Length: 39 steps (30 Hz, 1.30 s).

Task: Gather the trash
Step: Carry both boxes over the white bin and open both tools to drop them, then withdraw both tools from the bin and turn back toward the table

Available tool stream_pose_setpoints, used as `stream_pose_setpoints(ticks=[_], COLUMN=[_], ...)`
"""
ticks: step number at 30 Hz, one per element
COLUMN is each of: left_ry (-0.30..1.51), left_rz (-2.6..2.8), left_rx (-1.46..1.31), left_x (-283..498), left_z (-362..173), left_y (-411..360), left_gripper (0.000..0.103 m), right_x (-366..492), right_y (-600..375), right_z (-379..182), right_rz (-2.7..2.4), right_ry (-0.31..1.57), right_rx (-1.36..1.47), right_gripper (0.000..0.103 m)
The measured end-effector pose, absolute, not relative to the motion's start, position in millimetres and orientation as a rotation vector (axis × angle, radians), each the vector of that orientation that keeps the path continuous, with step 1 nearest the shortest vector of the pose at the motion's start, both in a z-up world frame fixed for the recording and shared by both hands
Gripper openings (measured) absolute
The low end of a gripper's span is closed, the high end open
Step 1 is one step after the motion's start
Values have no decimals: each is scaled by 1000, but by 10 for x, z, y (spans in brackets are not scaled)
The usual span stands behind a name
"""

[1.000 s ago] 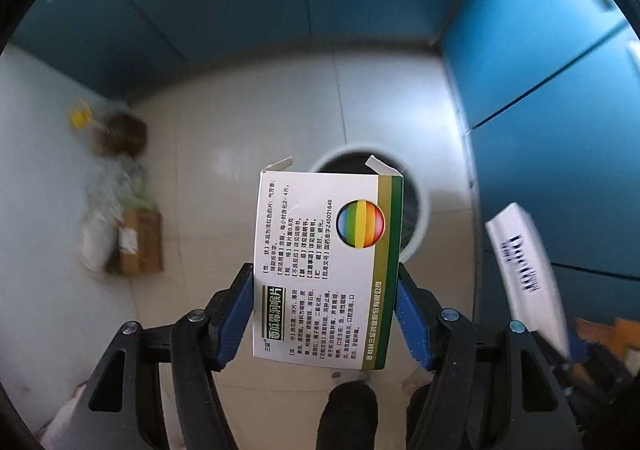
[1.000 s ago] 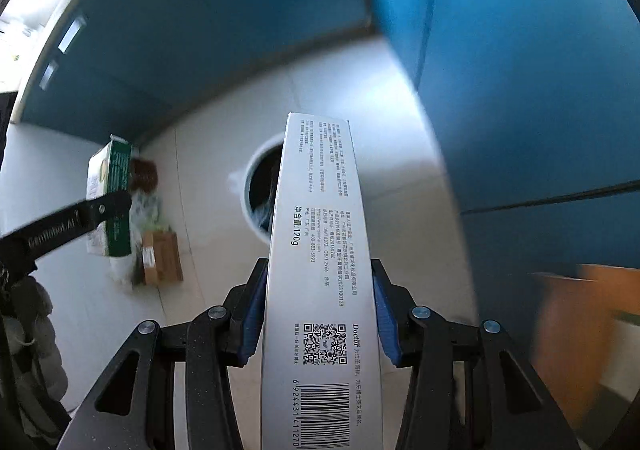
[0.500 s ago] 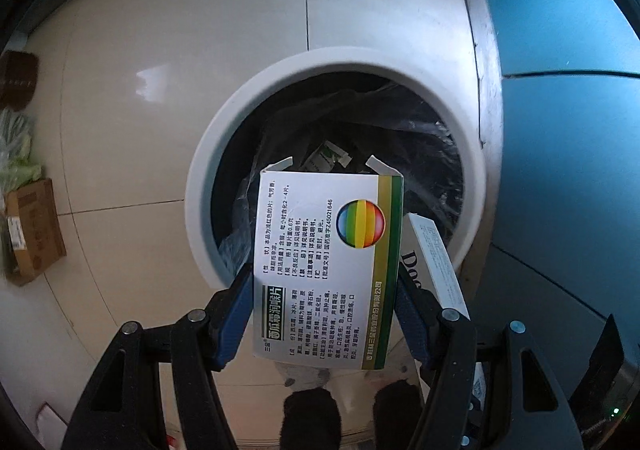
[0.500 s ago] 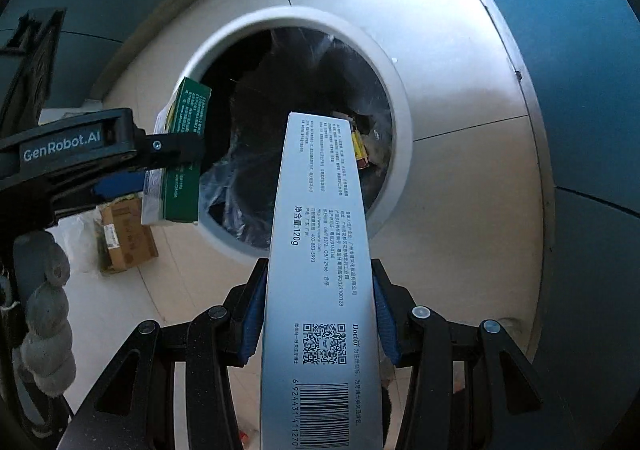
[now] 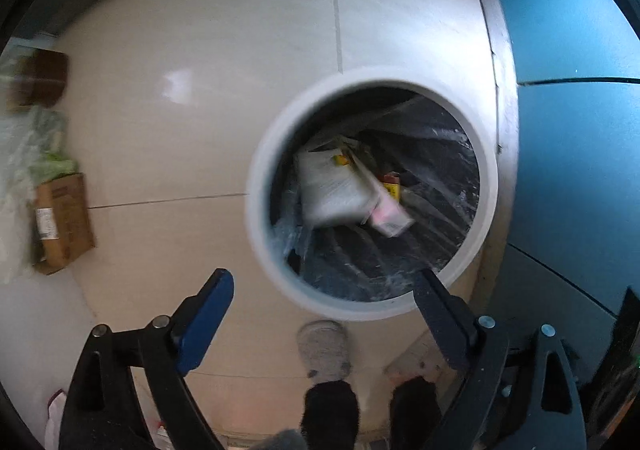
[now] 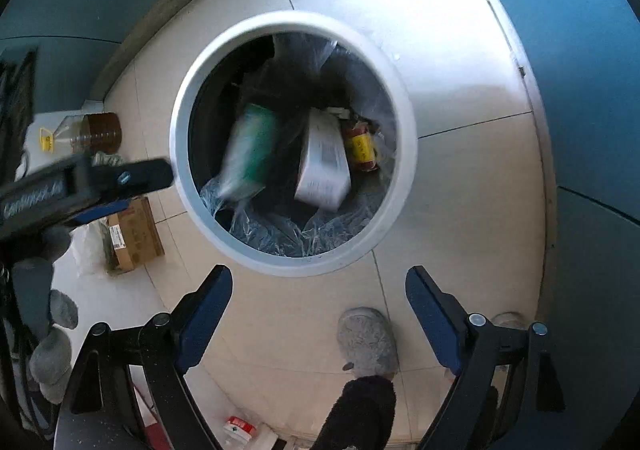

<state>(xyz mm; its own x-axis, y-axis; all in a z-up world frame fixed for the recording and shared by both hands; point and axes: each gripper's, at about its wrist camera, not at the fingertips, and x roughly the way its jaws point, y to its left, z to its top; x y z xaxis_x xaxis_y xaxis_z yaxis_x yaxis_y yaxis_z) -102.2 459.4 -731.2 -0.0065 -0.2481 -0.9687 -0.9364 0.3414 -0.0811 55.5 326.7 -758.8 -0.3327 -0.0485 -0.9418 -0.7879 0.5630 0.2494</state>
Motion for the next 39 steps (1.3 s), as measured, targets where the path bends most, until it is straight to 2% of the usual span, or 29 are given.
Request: stream_pose_setpoints(ticks=[2, 5, 11, 29, 34, 39], left_ry=[1498, 1493, 1473, 1270, 1249, 1186], left_rz=[843, 923, 1023, 1148, 1174, 1153], left_rx=[-1082, -1008, -917, -844, -780, -677], left_x=[-1103, -1217, -1402, -1743, -1662, -1213], left_z=[-7111, -6776, -6001, -3366, -2746, -2211], left_y=[4539, 4416, 4081, 3098, 2851, 2505], left_gripper=[92, 92, 92, 92, 91, 91], right_x=[550, 488, 433, 227, 340, 928], right_y=[3260, 3229, 3059, 2210, 1871, 1357], right_z=[-7435, -7127, -6379, -3503, -2923, -2304], right_rz=[887, 883, 873, 980, 1021, 991], right_ry=[1713, 1642, 1527, 1362, 1403, 1416], right_rx=[-724, -773, -816, -699, -569, -349], right_gripper=[98, 103, 103, 103, 103, 103])
